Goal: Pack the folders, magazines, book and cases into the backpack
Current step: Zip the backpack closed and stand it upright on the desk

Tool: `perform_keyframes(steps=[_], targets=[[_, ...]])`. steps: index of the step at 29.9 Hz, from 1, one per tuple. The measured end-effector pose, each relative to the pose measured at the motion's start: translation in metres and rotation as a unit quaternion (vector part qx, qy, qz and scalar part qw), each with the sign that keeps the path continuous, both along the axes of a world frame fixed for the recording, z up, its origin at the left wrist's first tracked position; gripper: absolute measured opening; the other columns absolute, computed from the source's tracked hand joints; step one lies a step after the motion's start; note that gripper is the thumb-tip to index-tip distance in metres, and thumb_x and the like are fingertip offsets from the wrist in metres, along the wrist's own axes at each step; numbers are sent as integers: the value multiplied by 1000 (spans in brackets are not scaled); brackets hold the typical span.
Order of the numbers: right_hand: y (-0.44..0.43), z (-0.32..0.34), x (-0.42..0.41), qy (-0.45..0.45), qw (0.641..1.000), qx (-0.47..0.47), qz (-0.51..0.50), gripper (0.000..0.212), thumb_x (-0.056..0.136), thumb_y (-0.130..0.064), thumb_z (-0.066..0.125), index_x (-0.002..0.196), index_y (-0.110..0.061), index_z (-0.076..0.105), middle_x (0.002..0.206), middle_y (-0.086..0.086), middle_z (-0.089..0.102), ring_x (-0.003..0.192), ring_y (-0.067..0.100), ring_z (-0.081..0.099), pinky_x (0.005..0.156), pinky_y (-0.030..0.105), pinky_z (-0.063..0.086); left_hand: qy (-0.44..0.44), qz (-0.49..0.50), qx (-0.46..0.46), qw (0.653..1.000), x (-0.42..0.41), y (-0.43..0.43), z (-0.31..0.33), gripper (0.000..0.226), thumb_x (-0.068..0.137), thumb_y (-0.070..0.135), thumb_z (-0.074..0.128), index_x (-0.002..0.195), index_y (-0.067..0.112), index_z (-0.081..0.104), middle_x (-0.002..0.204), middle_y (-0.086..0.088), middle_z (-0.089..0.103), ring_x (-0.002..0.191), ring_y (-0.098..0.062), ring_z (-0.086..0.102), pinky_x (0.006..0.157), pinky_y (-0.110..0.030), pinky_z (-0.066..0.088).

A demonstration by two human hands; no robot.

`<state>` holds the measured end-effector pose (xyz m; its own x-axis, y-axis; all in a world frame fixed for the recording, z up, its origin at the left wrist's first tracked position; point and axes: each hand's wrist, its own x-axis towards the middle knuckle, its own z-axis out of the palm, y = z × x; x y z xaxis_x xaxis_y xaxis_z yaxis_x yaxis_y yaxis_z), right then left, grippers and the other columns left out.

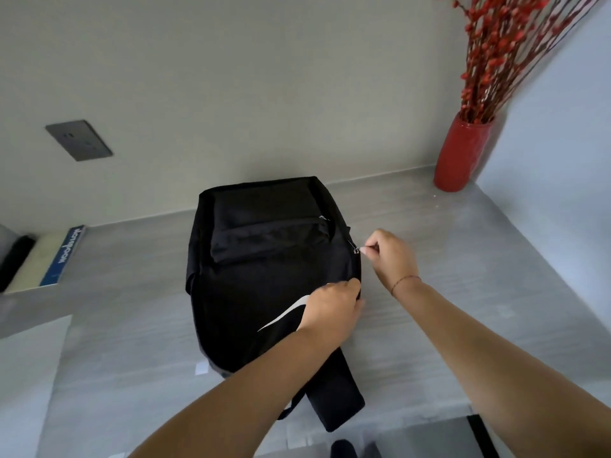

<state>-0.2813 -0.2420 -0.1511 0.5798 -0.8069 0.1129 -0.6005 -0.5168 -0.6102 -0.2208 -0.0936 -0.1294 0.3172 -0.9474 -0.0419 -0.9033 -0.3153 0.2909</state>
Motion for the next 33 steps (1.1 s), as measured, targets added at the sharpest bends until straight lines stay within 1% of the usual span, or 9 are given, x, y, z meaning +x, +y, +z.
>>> perform_keyframes(steps=[5,8,11,14,17,19,23,29,33], targets=[[-17,-6,20,27,999,24,-7,17,87,-22,60,81,-7,59,84,5,67,79,26,60,63,30,42,15,60,11,998,-2,6,6,21,96,32,46,86,14,45,91,-9,63,84,-27,59,69,-36,43],[-25,-11,21,34,993,109,-28,21,86,-28,60,87,-7,62,90,7,69,79,23,58,67,26,37,-23,164,-96,981,16,36,10,22,88,40,57,93,19,57,92,0,64,91,-22,60,79,-32,44],[-23,-8,19,18,956,292,-11,50,87,-51,53,98,-4,63,90,9,67,77,22,62,70,30,47,-81,424,-201,879,61,87,1,60,70,45,71,119,21,47,127,-5,48,119,-30,43,99,-48,36],[-5,-11,14,64,875,480,27,51,84,-56,56,106,-11,65,99,11,70,81,24,68,68,31,56,165,615,-88,766,104,126,-21,79,69,49,74,125,4,42,129,-19,47,118,-39,47,97,-52,40],[15,-15,20,33,849,525,46,37,92,-26,58,121,-2,59,106,13,68,91,25,65,78,33,54,381,551,-54,740,118,138,-33,48,86,33,64,116,-4,57,110,-22,65,101,-37,62,92,-50,50],[22,-8,26,4,861,507,45,33,95,-18,53,123,-1,57,112,12,66,102,25,62,85,33,51,388,534,-89,746,126,140,-32,36,91,25,58,115,-1,58,107,-20,67,99,-37,63,90,-51,52],[29,29,38,-15,861,504,66,30,96,-16,51,122,-1,55,116,13,66,99,25,64,66,28,55,450,528,-180,697,156,143,8,20,91,23,59,106,10,59,89,-10,67,79,-27,63,65,-34,49],[68,100,63,-100,808,569,116,32,98,-11,45,129,0,44,107,16,63,74,26,68,64,37,59,497,482,-306,654,228,129,118,16,95,10,52,82,3,58,83,-11,62,70,-20,58,74,-35,52],[117,131,78,-102,776,602,157,30,101,-11,39,129,-1,42,121,22,62,64,25,72,63,35,59,461,472,-294,691,272,118,176,19,93,8,55,75,2,56,81,-14,59,68,-24,55,82,-39,47]])
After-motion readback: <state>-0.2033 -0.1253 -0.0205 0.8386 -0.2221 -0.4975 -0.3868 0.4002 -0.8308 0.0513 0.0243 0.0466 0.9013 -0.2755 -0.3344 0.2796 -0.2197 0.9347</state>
